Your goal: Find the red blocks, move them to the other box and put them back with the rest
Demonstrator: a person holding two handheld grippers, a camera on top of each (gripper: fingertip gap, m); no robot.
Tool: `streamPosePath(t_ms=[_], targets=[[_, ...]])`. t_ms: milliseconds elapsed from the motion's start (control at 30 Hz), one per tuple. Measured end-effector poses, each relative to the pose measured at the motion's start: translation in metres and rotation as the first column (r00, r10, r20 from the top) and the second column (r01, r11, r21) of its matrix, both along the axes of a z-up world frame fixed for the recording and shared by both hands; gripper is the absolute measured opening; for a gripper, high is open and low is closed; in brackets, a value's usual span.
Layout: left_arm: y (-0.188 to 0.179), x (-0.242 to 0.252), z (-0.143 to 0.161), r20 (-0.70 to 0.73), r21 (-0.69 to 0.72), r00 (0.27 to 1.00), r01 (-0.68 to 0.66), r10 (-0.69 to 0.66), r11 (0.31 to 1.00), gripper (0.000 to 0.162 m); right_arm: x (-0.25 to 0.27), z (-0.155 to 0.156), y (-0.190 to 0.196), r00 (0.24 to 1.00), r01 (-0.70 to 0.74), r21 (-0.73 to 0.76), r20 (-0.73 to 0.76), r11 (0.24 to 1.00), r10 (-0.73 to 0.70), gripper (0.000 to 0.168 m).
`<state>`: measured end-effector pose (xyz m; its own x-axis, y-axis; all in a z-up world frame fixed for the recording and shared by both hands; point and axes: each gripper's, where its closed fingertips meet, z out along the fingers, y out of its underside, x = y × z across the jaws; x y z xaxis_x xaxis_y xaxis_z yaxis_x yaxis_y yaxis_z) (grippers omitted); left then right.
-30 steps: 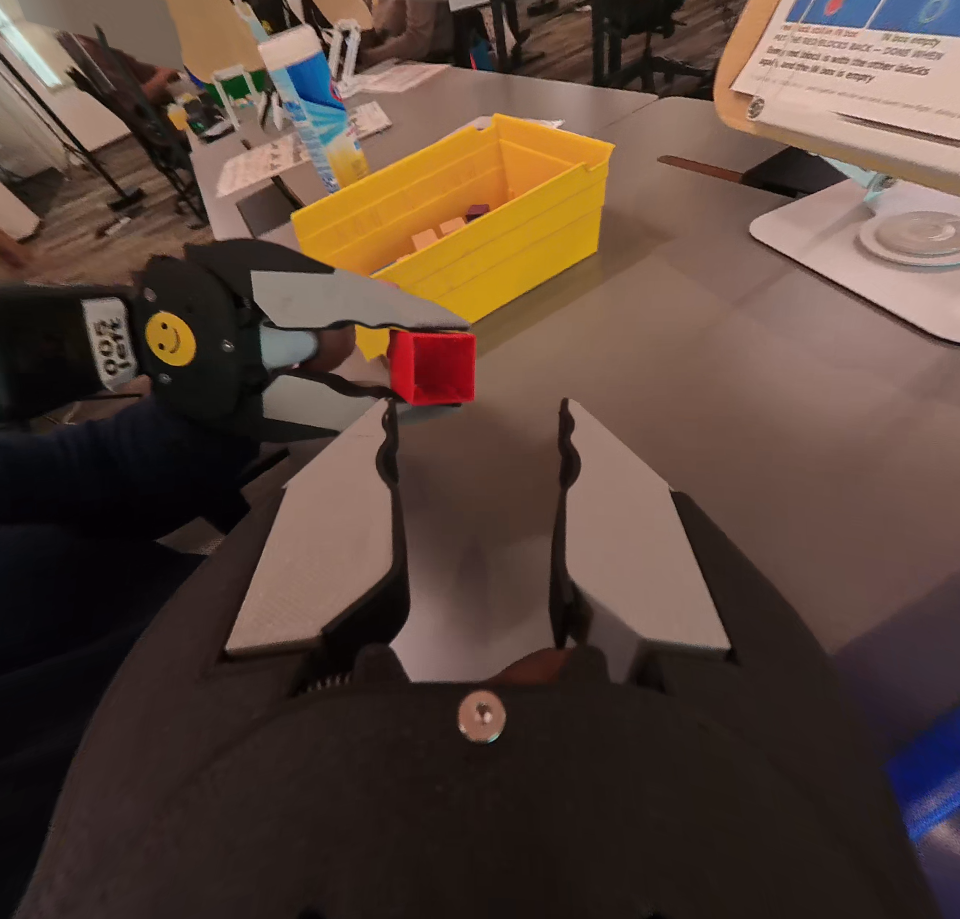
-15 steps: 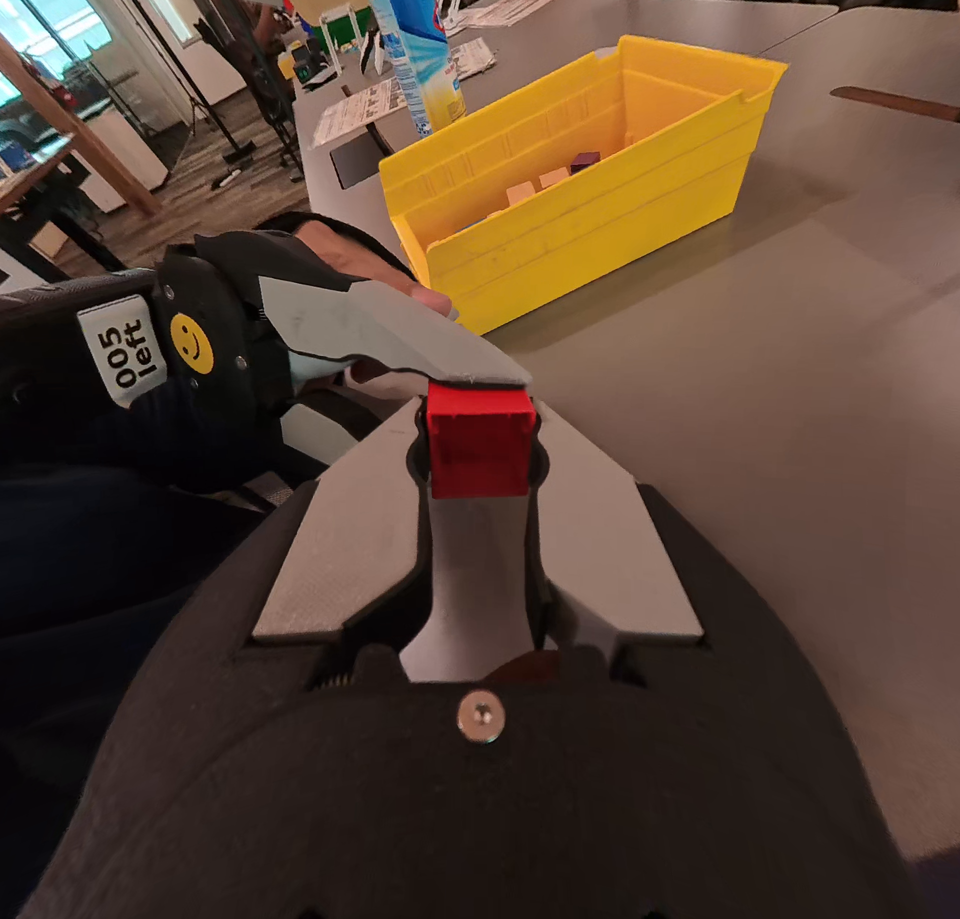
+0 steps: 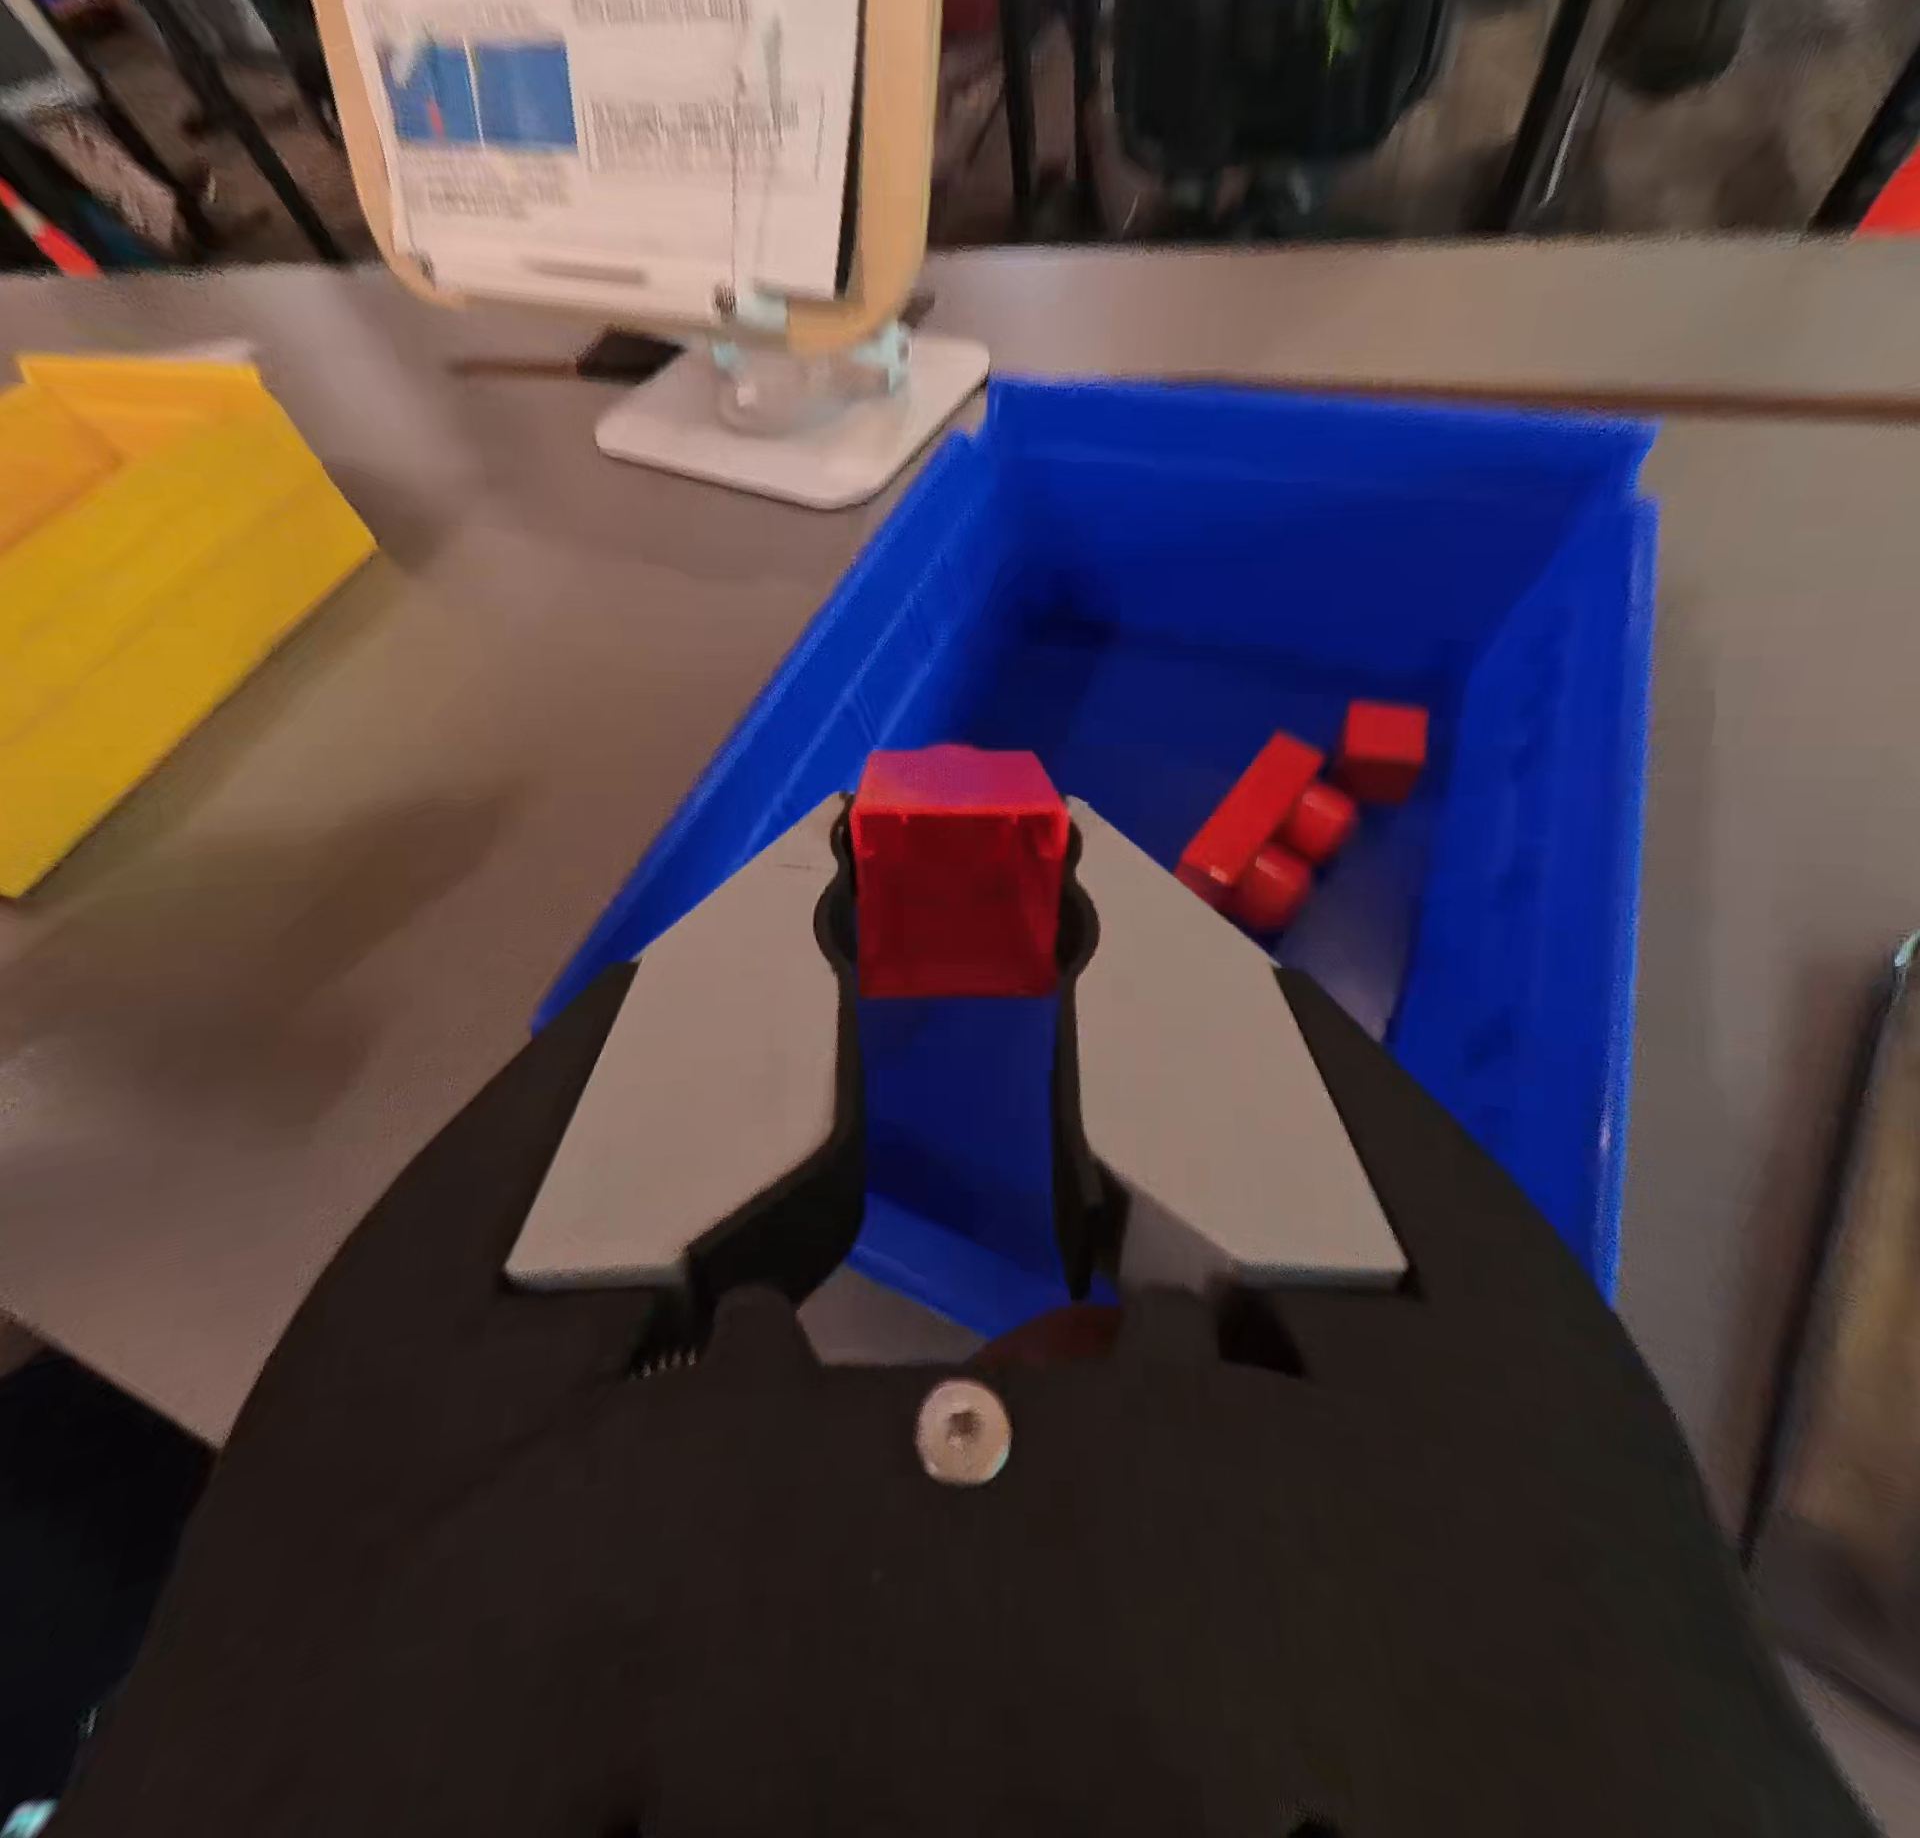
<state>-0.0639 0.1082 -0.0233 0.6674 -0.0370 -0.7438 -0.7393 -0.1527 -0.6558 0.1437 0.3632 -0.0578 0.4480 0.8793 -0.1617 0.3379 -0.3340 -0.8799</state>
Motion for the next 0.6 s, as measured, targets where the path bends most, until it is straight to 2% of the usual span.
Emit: streamPosePath(t_ms=[100, 167, 233, 267, 333, 367, 467, 600], targets=[[0.001, 0.000, -0.002, 0.051, -0.014, 0.999, 0.012, -0.011, 1.000, 0.025, -0.008, -0.038, 0.010, 0.992, -0.002, -0.052, 0.125, 0.999, 0.009, 0.034], [0.001, -0.003, -0.004, 0.044, -0.020, 0.999, 0.001, 0.000, 1.000, 0.025, -0.025, -0.045, 0.021, 0.994, 0.022, -0.018, 0.111, 1.000, -0.019, 0.034], [0.002, -0.008, -0.007, 0.033, -0.032, 0.999, -0.024, 0.025, 0.999, 0.025, -0.042, -0.029, 0.034, 0.998, 0.063, 0.058, -0.008, 0.996, -0.063, 0.038], [0.001, -0.011, -0.008, 0.028, -0.036, 0.999, -0.033, 0.034, 0.999, 0.025, -0.045, -0.021, 0.039, 0.995, 0.086, 0.088, -0.058, 0.992, -0.081, 0.050], [0.000, -0.021, -0.010, 0.030, -0.051, 0.997, -0.063, 0.065, 0.997, 0.026, -0.041, -0.012, 0.044, 0.991, 0.113, 0.108, -0.088, 0.988, -0.104, 0.067], [-0.002, -0.028, -0.011, 0.036, -0.059, 0.996, -0.083, 0.085, 0.995, 0.026, -0.036, -0.011, 0.046, 0.990, 0.128, 0.104, -0.081, 0.986, -0.119, 0.070], [-0.012, -0.062, -0.010, 0.073, -0.081, 0.980, -0.177, 0.183, 0.981, 0.026, -0.018, -0.009, 0.047, 0.986, 0.157, 0.079, -0.067, 0.984, -0.152, 0.067], [-0.040, -0.121, -0.010, 0.207, -0.132, 0.916, -0.321, 0.343, 0.938, 0.026, -0.011, 0.016, 0.035, 0.980, 0.138, 0.062, -0.156, 0.988, -0.127, 0.064]])
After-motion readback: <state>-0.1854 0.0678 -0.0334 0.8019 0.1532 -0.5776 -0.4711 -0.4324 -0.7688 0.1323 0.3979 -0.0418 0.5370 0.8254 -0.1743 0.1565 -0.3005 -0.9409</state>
